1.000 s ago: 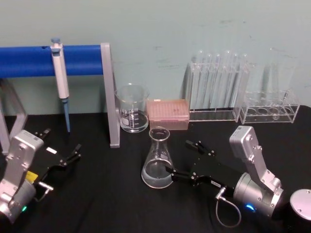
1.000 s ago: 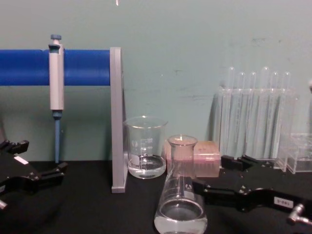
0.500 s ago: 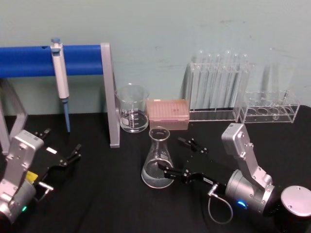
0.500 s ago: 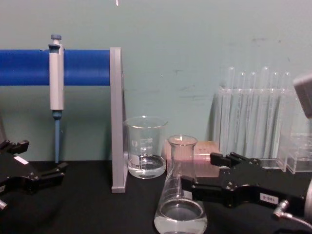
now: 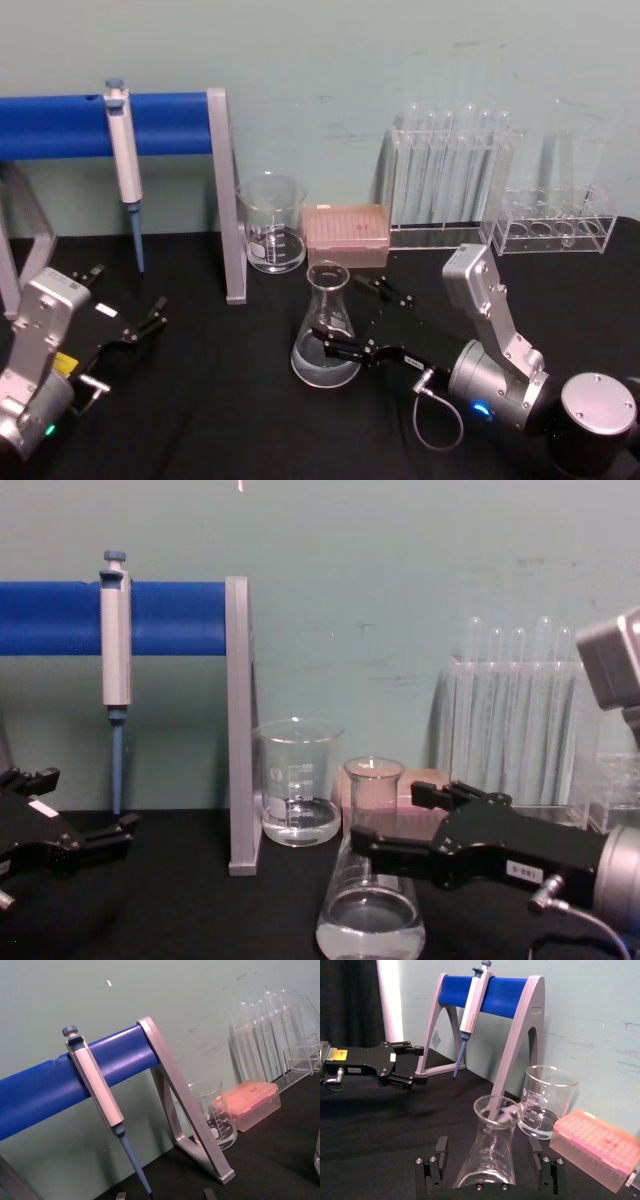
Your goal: Grasp the erlenmeyer flask with one hand, shake it three times, then place it back.
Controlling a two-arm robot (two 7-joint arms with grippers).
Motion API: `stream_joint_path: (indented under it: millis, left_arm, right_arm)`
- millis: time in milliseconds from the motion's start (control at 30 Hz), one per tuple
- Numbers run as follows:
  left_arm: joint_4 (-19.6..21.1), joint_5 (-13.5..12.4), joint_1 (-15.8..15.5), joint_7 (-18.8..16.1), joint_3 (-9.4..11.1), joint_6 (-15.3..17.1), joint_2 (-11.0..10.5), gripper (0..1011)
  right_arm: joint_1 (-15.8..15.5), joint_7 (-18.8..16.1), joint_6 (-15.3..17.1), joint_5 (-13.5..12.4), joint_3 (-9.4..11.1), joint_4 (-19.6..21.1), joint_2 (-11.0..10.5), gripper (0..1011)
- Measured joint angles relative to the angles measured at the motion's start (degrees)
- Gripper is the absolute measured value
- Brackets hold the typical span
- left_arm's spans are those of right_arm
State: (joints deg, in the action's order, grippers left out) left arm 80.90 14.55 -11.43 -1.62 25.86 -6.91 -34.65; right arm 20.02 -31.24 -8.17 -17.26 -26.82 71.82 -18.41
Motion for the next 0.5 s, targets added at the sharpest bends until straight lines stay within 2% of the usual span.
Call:
stream_joint_path:
  millis: [500]
  left_arm:
    - [0.0,0.0,0.0,0.0,0.0,0.0,0.0,1001]
  right_arm:
    - [2.0,0.4,-0.4,-0.1,0.0,-2.5,1.9,1000]
